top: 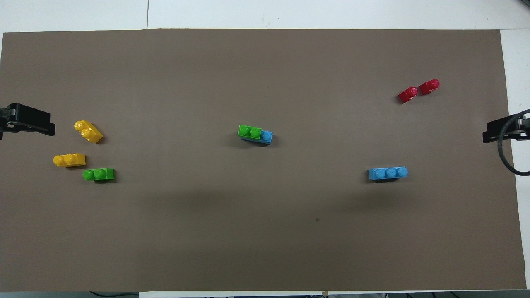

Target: Remove green block with left arm and hold with right

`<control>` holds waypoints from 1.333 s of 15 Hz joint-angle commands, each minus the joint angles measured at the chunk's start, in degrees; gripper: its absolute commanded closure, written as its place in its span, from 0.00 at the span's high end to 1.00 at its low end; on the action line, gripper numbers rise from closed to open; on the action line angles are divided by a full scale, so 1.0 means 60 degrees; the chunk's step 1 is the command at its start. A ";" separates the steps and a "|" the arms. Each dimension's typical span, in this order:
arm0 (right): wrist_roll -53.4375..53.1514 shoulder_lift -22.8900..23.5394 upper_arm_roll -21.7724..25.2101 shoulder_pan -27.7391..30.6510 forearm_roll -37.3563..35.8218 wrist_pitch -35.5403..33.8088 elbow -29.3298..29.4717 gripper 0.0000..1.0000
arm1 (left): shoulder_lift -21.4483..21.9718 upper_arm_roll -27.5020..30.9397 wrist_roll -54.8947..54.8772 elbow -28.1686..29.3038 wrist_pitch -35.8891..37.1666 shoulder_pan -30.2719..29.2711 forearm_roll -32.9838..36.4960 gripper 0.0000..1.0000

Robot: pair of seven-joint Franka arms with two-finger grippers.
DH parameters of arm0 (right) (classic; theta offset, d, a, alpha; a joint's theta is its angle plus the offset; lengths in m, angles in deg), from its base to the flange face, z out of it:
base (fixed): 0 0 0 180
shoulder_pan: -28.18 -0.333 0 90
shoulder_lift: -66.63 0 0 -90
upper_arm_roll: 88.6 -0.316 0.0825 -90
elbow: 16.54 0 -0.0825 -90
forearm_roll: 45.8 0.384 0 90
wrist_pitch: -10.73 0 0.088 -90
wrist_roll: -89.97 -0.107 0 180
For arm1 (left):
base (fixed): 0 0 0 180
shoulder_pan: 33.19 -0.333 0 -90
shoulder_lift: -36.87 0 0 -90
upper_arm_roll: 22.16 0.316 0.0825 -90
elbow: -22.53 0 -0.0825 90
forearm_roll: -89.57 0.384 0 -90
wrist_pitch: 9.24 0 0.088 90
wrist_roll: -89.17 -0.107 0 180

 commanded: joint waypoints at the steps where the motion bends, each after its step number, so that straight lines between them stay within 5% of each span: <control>1: -0.0041 -0.0142 0.0023 0.0025 -0.0040 0.0124 -0.0195 0.99 | -0.0037 0.0071 -0.0062 -0.0085 -0.0069 0.0085 -0.0104 1.00; 12: -0.0375 -0.0171 0.0082 0.0260 -0.0011 0.0007 -0.0268 0.99 | -0.0037 0.0071 -0.0062 -0.0070 -0.0069 0.0085 -0.0104 1.00; 16: -0.2903 -0.0186 -0.0020 0.0128 0.0499 0.0022 -0.0371 0.98 | 0.0109 0.0086 0.0055 0.0193 -0.0040 0.0085 -0.0104 1.00; 20: -0.7020 -0.0289 -0.0021 0.0128 0.2286 0.0095 -0.1013 0.97 | 0.0329 0.0086 0.1298 0.0603 -0.0025 0.0071 -0.0382 1.00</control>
